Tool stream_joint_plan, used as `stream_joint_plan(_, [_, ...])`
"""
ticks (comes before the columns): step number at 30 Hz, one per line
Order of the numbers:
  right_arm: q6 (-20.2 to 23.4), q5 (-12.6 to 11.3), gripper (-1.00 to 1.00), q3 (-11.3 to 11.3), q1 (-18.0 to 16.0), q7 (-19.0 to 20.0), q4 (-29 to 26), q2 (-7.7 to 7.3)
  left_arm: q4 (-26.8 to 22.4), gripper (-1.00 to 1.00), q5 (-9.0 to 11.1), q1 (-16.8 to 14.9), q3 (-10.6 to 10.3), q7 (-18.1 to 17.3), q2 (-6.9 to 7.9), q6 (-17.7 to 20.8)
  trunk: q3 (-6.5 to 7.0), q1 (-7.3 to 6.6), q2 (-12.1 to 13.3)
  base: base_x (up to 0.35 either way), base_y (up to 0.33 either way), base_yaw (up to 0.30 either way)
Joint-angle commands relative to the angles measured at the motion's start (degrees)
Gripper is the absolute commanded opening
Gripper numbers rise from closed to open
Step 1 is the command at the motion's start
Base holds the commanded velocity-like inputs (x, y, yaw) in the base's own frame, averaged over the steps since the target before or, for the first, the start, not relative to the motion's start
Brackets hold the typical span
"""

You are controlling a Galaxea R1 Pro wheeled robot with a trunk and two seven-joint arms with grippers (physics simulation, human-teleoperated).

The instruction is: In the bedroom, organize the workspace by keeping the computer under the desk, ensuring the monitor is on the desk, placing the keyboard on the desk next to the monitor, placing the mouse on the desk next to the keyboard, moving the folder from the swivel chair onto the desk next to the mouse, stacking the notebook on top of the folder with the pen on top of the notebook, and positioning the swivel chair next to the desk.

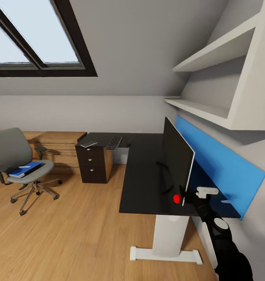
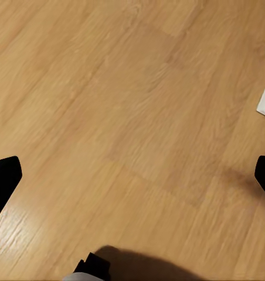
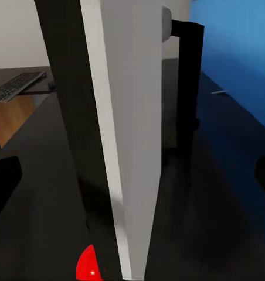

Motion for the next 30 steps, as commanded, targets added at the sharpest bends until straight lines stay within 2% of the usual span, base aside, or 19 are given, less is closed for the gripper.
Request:
stream_joint_plan(1, [0.3,0.4,1.00,-0.2,0.0,0.5,-0.1,0.07,-0.1,1.00,0.4,0.0,0.0,0.0,0.01,0.0,-0.06,0.01,0.0,0.038,-0.024,0.000])
stream_joint_plan(8, [0.3,0.5,1.00,-0.2,0.0,0.5,-0.1,0.08,-0.1,1.00,0.4,0.0,0.0,0.0,0.04,0.0,-0.06,0.01,0.0,0.025,-0.003,0.000])
stream_joint_plan(16, [0.3,0.5,1.00,-0.2,0.0,0.5,-0.1,0.06,-0.1,1.00,0.5,0.0,0.0,0.0,0.05,0.0,-0.06,0.01,0.0,0.151,0.037,0.000])
stream_joint_plan(30, [0.3,0.5,1.00,-0.2,0.0,0.5,-0.1,0.06,-0.1,1.00,0.5,0.0,0.0,0.1,0.05,0.0,0.13,0.01,0.0,0.007,0.001,-0.021])
